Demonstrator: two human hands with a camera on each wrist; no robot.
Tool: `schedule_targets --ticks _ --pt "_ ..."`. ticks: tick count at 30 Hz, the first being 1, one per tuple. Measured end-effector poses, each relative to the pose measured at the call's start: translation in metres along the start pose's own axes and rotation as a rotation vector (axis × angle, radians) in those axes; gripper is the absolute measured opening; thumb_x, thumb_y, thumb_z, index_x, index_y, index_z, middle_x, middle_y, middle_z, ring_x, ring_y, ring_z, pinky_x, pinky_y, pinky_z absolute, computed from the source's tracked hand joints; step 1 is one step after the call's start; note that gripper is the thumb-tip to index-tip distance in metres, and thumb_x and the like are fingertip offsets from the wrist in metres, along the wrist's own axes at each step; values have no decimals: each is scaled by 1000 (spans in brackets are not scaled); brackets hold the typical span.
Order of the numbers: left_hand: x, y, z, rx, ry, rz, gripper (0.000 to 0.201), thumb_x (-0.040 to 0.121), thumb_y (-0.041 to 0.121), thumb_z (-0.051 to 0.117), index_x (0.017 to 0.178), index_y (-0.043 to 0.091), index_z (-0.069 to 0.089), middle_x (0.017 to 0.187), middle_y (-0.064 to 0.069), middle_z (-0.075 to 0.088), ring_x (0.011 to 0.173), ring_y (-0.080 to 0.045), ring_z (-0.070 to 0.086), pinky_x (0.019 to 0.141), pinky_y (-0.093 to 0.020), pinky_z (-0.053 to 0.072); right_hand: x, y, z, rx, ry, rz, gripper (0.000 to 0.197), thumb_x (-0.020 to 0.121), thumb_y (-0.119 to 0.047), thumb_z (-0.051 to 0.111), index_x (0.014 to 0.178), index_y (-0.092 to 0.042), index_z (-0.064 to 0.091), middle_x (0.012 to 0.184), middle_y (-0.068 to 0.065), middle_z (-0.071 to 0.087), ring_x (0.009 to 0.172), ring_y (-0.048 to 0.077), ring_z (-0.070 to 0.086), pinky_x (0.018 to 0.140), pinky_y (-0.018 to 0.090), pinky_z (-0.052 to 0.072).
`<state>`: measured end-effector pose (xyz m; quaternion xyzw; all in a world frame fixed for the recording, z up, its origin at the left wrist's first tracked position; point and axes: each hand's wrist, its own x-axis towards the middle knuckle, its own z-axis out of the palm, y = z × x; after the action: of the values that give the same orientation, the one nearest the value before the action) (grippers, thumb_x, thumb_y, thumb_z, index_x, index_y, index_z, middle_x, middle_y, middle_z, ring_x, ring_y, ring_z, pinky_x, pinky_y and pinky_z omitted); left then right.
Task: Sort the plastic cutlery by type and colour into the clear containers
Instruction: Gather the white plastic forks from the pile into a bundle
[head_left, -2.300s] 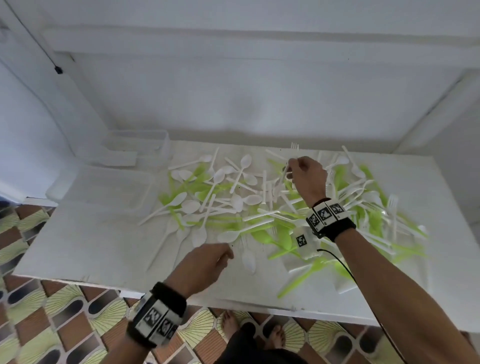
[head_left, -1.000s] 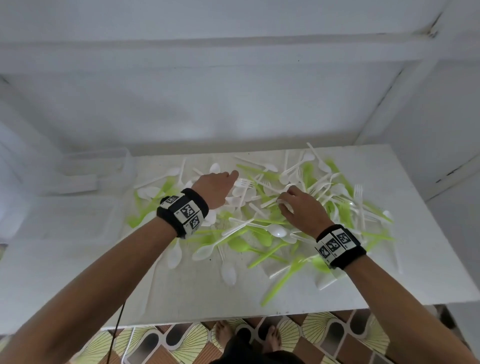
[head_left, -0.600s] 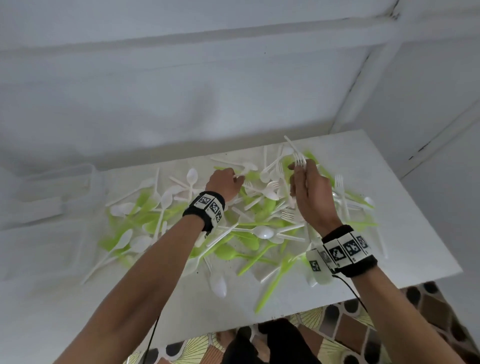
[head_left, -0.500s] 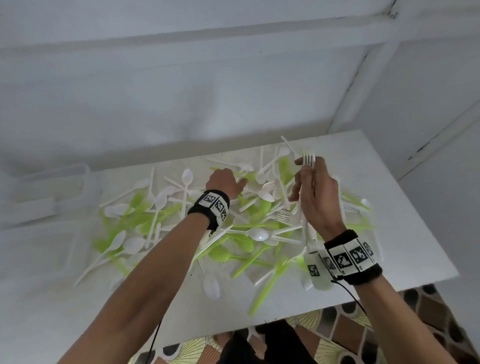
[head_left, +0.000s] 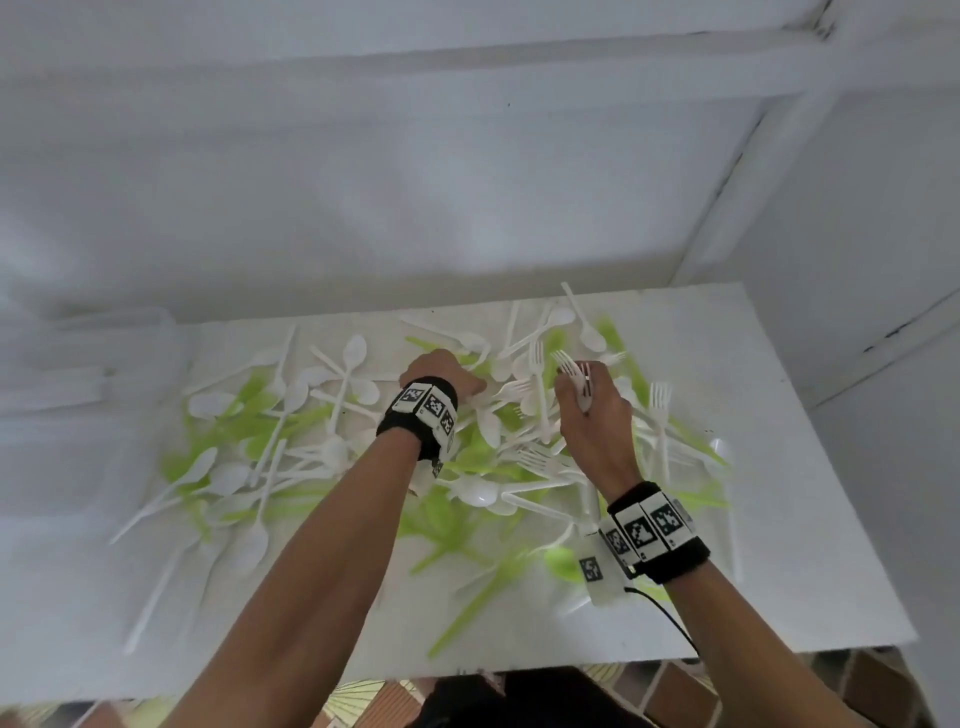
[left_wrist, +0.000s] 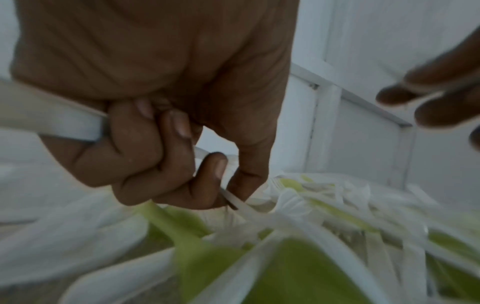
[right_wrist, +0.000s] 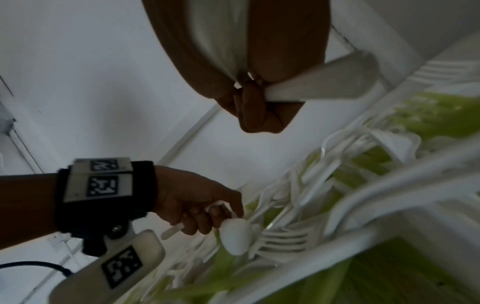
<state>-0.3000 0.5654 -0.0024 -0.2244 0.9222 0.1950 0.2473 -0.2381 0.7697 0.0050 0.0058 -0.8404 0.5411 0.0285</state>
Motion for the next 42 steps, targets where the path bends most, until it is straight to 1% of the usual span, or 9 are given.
schedule_targets --ticks 3,8,12,15,19,24,30,39,42 --pt "-3 -1 -1 -90 -27 -21 42 83 51 70 80 12 52 78 -2 58 82 -28 60 73 -31 50 17 9 7 -74 -49 47 17 101 -22 55 112 -10 57 73 -8 60 61 1 54 53 12 39" --pt "-10 -6 -16 -88 -60 -39 28 89 31 61 75 8 53 74 -6 57 71 -26 56 61 -28 42 37 15 17 -174 -168 85 26 99 -25 57 121 -11 53 78 -1 61 65 10 57 51 18 38" --pt "-18 -15 -33 -13 -75 -48 31 97 24 46 72 7 50 77 -9 56 69 -25 50 70 -30 39 44 18 19 -192 -177 70 26 97 -23 58 119 -11 52 78 6 65 67 22 61 52 26 40" --pt "-24 -24 -39 190 -15 -95 28 96 35 57 94 7 60 94 -9 59 88 -28 57 78 -33 43 51 18 20 -261 -200 82 31 94 -24 61 119 -8 50 82 11 65 73 28 61 58 30 42" --pt "-25 -18 -27 261 271 -67 49 93 37 66 125 3 51 120 -12 62 113 -32 62 85 -36 47 60 15 25 -404 -205 85 39 93 -31 65 118 -5 50 94 18 64 91 39 62 73 42 53" --pt "-18 7 -1 166 171 51 54 87 55 67 112 8 64 117 -12 66 109 -33 63 80 -35 47 63 5 30 -513 -216 163 46 94 -39 65 121 -4 51 101 14 54 102 38 58 79 43 50" --pt "-12 4 5 139 193 98 30 86 36 66 104 12 64 105 -8 67 99 -31 64 74 -33 46 69 8 33 -618 -259 216 37 91 -29 69 114 -2 56 112 18 61 105 37 62 71 36 45" --pt "-52 -2 -50 -240 716 506 16 85 31 60 78 19 52 78 8 49 70 -19 46 64 -30 33 73 4 35 -605 -285 231 35 85 -28 71 102 0 60 95 14 57 97 37 62 67 34 44" --pt "-61 -5 -59 -450 748 598 19 83 25 57 76 18 41 61 7 45 57 -17 40 52 -32 32 72 1 33 -555 -242 213 33 87 -31 65 96 0 58 94 18 62 93 38 62 68 35 46"
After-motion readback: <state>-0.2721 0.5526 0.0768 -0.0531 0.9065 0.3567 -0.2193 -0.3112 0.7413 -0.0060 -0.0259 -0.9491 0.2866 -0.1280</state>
